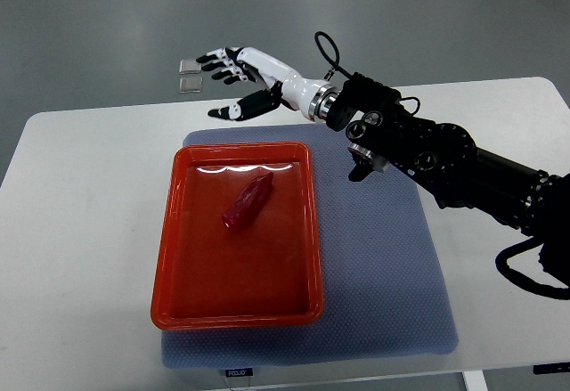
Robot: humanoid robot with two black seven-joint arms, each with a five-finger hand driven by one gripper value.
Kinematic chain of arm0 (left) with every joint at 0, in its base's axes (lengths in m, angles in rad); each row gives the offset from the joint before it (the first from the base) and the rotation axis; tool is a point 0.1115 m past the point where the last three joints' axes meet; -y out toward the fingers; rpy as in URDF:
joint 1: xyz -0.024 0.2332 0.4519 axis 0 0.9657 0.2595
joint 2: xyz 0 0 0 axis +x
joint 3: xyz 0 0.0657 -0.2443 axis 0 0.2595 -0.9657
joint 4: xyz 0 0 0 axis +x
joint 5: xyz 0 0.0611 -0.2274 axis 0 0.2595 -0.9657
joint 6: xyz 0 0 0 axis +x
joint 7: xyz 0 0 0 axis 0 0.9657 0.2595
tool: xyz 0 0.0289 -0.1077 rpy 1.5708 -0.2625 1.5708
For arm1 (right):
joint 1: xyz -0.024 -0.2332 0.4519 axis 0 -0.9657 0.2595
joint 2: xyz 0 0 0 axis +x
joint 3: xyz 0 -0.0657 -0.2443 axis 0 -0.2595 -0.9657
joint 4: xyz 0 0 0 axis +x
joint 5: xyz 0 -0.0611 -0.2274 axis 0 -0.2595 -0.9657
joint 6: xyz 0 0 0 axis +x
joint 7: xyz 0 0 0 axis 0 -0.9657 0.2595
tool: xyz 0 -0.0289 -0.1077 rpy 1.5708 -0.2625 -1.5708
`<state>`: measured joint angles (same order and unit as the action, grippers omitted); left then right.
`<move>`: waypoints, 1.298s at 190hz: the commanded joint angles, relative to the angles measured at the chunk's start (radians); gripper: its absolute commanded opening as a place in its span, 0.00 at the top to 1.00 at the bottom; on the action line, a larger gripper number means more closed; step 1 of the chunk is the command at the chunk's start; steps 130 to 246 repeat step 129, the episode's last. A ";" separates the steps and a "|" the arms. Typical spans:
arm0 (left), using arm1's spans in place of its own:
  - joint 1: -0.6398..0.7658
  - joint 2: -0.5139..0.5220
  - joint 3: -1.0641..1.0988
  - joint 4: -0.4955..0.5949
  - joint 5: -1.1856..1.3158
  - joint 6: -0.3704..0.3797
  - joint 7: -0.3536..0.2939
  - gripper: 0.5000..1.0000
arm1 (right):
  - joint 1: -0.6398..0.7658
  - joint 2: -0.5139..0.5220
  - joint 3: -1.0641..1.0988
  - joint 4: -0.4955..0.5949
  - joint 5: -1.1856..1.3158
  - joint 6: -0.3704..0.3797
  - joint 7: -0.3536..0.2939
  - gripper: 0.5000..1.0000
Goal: Place red pepper on red tray
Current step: 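Open the right hand and raise it away from the tray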
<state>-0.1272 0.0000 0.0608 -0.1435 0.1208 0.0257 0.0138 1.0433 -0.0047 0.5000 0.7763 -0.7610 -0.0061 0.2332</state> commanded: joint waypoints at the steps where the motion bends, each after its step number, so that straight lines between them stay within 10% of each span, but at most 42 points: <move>1: 0.000 0.000 0.001 -0.001 0.000 -0.001 0.000 0.00 | -0.088 -0.003 0.209 0.001 0.138 0.000 0.000 0.34; 71: 0.000 0.000 0.001 -0.001 0.000 -0.001 0.000 0.00 | -0.339 -0.008 0.511 0.001 0.488 0.055 0.000 0.18; 106: 0.000 0.000 -0.001 -0.002 0.000 -0.001 0.000 0.00 | -0.405 -0.064 0.525 -0.008 0.580 0.206 0.000 0.18; 246: 0.000 0.000 -0.001 -0.002 0.000 -0.001 0.000 0.00 | -0.413 -0.075 0.522 -0.008 0.579 0.210 0.000 0.18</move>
